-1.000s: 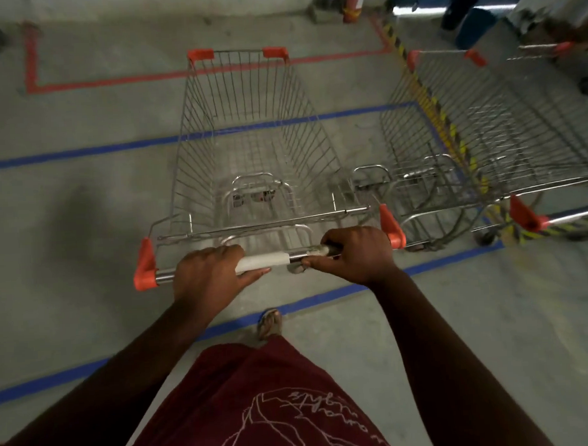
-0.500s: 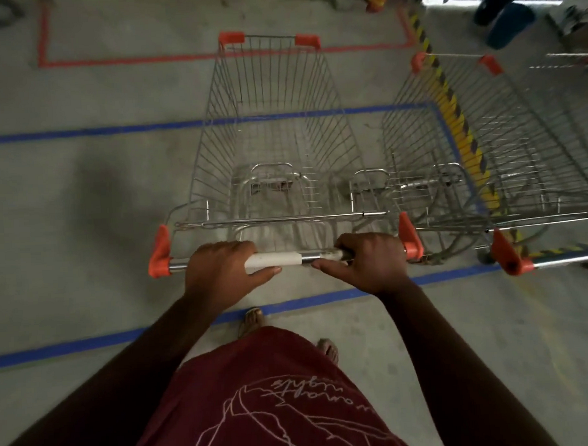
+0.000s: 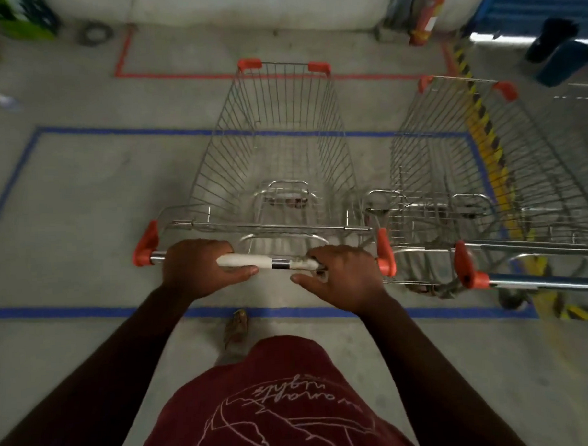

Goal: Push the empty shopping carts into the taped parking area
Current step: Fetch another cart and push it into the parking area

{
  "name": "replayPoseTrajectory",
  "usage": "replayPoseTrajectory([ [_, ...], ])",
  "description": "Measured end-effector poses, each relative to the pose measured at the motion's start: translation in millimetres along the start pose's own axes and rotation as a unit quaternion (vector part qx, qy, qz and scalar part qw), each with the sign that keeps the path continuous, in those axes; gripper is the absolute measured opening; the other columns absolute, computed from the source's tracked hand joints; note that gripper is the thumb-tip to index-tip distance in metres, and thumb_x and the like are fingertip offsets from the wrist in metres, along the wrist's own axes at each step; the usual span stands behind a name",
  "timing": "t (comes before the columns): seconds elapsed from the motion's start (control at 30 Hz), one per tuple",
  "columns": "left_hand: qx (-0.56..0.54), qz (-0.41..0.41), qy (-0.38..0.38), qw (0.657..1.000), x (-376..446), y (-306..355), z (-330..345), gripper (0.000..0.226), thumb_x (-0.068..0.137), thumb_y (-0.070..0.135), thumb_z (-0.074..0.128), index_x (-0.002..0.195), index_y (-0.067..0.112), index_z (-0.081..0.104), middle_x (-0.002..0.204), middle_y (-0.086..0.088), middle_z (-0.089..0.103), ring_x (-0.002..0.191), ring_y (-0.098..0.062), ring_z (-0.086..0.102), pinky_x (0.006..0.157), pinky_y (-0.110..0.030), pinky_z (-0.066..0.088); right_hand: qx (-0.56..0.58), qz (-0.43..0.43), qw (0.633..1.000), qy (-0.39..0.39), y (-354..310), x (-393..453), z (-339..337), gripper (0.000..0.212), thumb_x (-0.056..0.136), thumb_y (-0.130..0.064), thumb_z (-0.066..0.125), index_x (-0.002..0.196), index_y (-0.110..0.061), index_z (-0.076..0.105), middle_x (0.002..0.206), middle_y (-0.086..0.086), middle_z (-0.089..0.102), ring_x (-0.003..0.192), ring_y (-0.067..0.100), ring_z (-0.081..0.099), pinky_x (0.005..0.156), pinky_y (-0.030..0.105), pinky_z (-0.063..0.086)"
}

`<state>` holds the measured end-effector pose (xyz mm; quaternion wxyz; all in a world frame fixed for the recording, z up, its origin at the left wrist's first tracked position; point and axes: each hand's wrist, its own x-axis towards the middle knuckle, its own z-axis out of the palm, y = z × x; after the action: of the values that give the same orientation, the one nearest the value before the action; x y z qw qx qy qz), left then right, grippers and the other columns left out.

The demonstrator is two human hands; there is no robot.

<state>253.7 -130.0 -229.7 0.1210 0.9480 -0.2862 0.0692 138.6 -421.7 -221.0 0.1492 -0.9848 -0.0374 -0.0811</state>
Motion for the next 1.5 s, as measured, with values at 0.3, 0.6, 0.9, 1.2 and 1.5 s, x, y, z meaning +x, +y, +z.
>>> replayPoseTrajectory([
  [0.3, 0.016, 0.014, 0.045, 0.999, -20, 29, 7, 0.066, 0.069, 0.086, 0.06, 0.066, 0.021, 0.066, 0.055, 0.001, 0.061, 0.053, -0.026, 0.064, 0.051, -0.03, 0.043, 0.045, -0.022, 0.999, -0.003, 12, -34, -15, 0.031, 0.098, -0.062, 0.054, 0.105, -0.037, 0.069, 0.086, -0.011, 0.071, 0.082, 0.012, 0.069, 0.067, 0.031, 0.051],
  [0.6, -0.012, -0.003, 0.048, 0.999, -21, 49, 16, 0.066, 0.067, 0.091, 0.062, 0.067, 0.025, 0.064, 0.055, 0.006, 0.059, 0.053, -0.017, 0.061, 0.053, -0.024, 0.035, 0.039, -0.003, 0.999, 0.002, 27, -40, -29, 0.034, 0.096, -0.067, 0.056, 0.097, -0.036, 0.071, 0.08, -0.011, 0.07, 0.075, 0.01, 0.069, 0.064, 0.031, 0.052],
  [0.9, -0.036, 0.011, 0.086, 0.996, -3, 53, 20, 0.069, 0.072, 0.092, 0.056, 0.065, 0.025, 0.066, 0.056, 0.008, 0.06, 0.051, -0.013, 0.058, 0.05, -0.024, 0.04, 0.063, -0.015, 0.998, 0.009, 41, -34, -35, 0.036, 0.096, -0.062, 0.058, 0.103, -0.032, 0.074, 0.085, -0.011, 0.075, 0.08, 0.01, 0.071, 0.068, 0.029, 0.052],
  [1.2, -0.023, 0.039, 0.087, 0.995, 22, 51, 12, 0.059, 0.069, 0.086, 0.064, 0.063, 0.027, 0.063, 0.053, 0.01, 0.057, 0.049, -0.008, 0.056, 0.053, -0.019, 0.028, 0.032, 0.037, 0.999, 0.018, 39, -27, -27, 0.044, 0.095, -0.068, 0.053, 0.106, -0.031, 0.075, 0.094, -0.011, 0.076, 0.09, 0.014, 0.072, 0.087, 0.039, 0.052],
  [1.5, -0.029, 0.031, 0.053, 0.998, 36, 62, 9, 0.061, 0.072, 0.088, 0.06, 0.065, 0.027, 0.061, 0.054, 0.013, 0.051, 0.05, -0.006, 0.053, 0.05, -0.02, 0.03, -0.026, 0.054, 0.995, 0.081, 63, -39, -28, 0.038, 0.09, -0.056, 0.072, 0.11, -0.023, 0.076, 0.102, -0.002, 0.079, 0.094, 0.023, 0.074, 0.092, 0.039, 0.047],
])
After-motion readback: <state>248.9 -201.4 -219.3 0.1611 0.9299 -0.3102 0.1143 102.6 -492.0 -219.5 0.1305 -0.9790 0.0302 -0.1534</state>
